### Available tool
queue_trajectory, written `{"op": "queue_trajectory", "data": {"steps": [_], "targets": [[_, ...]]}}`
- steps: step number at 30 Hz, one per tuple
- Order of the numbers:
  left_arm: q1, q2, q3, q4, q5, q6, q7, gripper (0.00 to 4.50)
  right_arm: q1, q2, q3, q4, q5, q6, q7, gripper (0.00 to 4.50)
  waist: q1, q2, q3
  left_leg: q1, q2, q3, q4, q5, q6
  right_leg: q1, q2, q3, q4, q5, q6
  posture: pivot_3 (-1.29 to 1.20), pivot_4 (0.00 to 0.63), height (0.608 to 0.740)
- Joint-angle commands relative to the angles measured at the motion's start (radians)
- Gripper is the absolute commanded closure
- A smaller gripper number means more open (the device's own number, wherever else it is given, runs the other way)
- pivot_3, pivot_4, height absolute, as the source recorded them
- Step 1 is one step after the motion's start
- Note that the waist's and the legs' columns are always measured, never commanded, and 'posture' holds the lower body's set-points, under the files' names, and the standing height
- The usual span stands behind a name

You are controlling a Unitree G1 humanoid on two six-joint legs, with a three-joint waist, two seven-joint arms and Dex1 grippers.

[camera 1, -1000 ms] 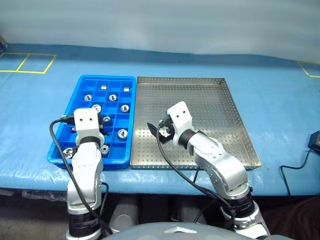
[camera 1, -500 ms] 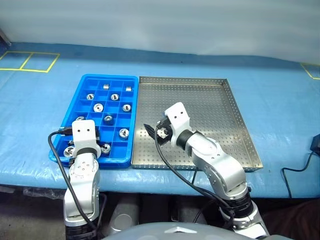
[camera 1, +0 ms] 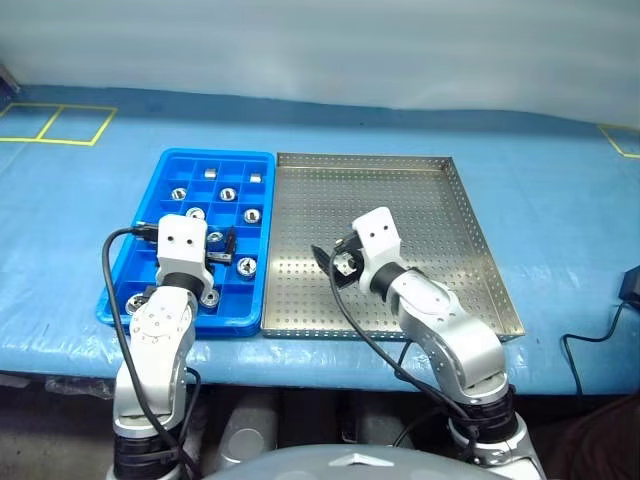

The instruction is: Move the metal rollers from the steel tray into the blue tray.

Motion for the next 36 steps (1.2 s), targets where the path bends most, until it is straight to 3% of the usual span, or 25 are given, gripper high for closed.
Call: {"op": "queue_trajectory", "data": {"steps": [1, 6, 12, 36], "targets": [[-0.018, 0.062, -0.008, -0.040, -0.073, -0.037, -0.110, 0.17, 0.041, -0.030, -0.045, -0.078, -0.009, -0.034, -0.006, 0.00, -0.006, 0.000, 0.000, 0.000, 0.000, 0.000, 0.000, 0.000, 0.000, 0.000, 0.000, 0.000, 0.000, 0.000, 0.000, 0.15, 0.150, 0.740], [-0.015, 0.200, -0.032, -0.011, -0.148, -0.076, -0.280, 0.17, 0.110, -0.143, -0.092, -0.151, 0.042, -0.044, 0.096, 0.00, -0.024, 0.000, 0.000, 0.000, 0.000, 0.000, 0.000, 0.000, 0.000, 0.000, 0.000, 0.000, 0.000, -0.001, 0.000, 0.10, 0.150, 0.740], [0.001, 0.295, -0.050, 0.047, -0.210, -0.130, -0.410, 0.17, 0.157, -0.236, -0.074, -0.163, 0.082, -0.028, 0.170, 0.00, -0.051, 0.000, 0.000, 0.001, 0.001, 0.001, 0.000, 0.000, 0.000, 0.001, 0.001, 0.001, 0.000, -0.004, -0.001, 0.06, 0.150, 0.740], [0.069, 0.312, -0.062, 0.030, -0.283, -0.123, -0.412, 0.17, 0.157, -0.230, -0.025, -0.152, 0.087, -0.037, 0.151, 0.00, -0.046, 0.000, 0.000, 0.002, 0.001, 0.002, 0.000, 0.000, 0.000, 0.000, 0.001, 0.002, 0.001, -0.005, 0.000, 0.10, 0.150, 0.740]]}}
